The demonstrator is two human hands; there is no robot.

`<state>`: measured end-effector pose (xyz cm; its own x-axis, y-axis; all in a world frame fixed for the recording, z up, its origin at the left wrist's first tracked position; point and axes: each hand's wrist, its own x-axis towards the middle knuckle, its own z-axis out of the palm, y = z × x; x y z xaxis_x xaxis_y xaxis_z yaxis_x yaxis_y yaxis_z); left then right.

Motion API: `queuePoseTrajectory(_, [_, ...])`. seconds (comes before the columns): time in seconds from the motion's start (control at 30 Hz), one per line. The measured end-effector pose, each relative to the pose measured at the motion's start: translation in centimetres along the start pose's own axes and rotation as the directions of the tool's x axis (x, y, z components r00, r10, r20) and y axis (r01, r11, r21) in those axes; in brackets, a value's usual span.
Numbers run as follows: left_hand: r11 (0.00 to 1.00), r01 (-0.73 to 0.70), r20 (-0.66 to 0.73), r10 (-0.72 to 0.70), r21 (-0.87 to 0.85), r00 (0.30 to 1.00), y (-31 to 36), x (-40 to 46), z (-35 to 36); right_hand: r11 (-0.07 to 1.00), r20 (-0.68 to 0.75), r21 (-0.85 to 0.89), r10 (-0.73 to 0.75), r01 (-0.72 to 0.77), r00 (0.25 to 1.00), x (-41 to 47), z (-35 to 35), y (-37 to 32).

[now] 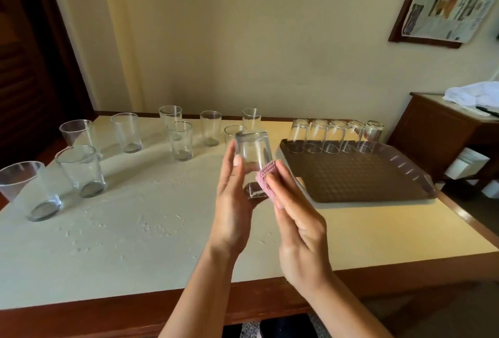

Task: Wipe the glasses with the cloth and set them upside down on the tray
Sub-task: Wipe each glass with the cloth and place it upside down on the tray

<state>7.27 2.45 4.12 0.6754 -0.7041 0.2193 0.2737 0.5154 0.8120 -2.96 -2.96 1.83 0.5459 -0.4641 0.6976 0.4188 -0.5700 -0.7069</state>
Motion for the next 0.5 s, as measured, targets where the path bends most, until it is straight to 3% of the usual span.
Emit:
queuePoseTrajectory(0.13, [0.998, 0.034, 0.061, -0.036, 0.045, 0.997, -0.9, -0.9, -0.5, 0.999, -0.003, 0.038, 0.023, -0.023, 1.000, 2.5, -0.7, -0.4])
queuePoseTrajectory(0.23, [0.999, 0.022, -0.011, -0.022, 0.037, 1.000, -0.8, -1.2, 0.2, 0.999, -0.027, -0.025, 0.040, -0.040, 0.999, 4.6, -1.3, -0.4])
queuePoseTrajectory(0.37, [0.999, 0.046, -0.062, -0.046, 0.010, 0.997, 0.1, -0.3, 0.2, 1.000, 0.039, -0.021, 0.024, -0.024, 0.999, 0.9, -0.2, -0.2])
queuePoseTrajectory(0.5, [0.986, 0.153, 0.072, -0.157, 0.063, 0.985, -0.2, -0.6, -0.5, 1.000, 0.035, -0.015, -0.008, 0.008, 0.999, 1.1, -0.8, -0.5])
